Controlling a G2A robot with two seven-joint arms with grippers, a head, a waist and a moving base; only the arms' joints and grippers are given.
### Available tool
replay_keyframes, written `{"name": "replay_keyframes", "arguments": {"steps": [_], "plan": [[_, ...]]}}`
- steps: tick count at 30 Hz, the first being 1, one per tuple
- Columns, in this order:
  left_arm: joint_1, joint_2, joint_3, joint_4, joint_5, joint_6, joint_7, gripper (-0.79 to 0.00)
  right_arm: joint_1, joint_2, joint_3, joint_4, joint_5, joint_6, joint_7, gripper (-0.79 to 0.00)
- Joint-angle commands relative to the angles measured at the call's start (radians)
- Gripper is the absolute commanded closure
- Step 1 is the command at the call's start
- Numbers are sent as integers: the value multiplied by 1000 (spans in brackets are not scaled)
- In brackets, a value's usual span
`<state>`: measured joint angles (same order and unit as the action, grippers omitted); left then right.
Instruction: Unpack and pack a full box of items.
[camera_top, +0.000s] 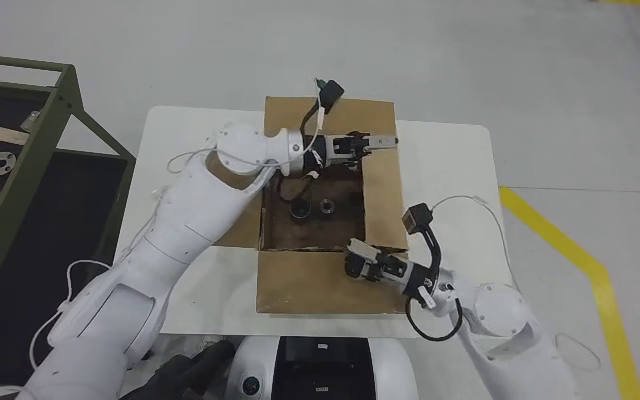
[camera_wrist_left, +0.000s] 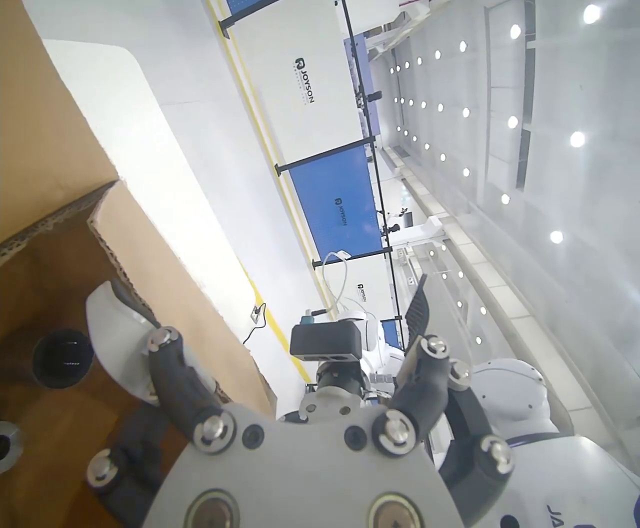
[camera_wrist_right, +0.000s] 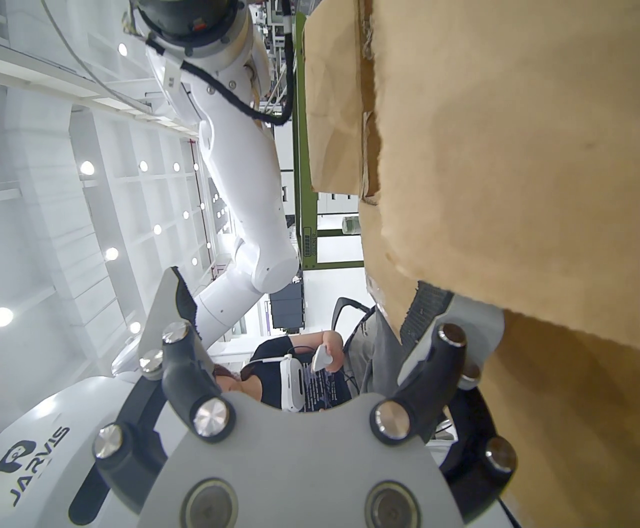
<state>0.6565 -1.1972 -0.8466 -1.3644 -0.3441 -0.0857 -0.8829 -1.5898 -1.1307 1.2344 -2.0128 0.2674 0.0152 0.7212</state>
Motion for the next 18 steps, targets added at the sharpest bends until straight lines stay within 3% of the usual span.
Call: {"name": "replay_keyframes", "arguments": {"steps": [1, 9, 18], "plan": [[-3, -3, 2, -3, -11, -2, -10, -785, -9, 0, 6, -4, -2, -20, -28, -785], [-3, -8, -14, -8, -35, -18, -46, -785, -93, 6, 75, -52, -2, -136, -113, -785], [64, 25, -133, -61, -10, -30, -83, -785, -199, 14, 173, -106, 19, -231, -168, -785]]}}
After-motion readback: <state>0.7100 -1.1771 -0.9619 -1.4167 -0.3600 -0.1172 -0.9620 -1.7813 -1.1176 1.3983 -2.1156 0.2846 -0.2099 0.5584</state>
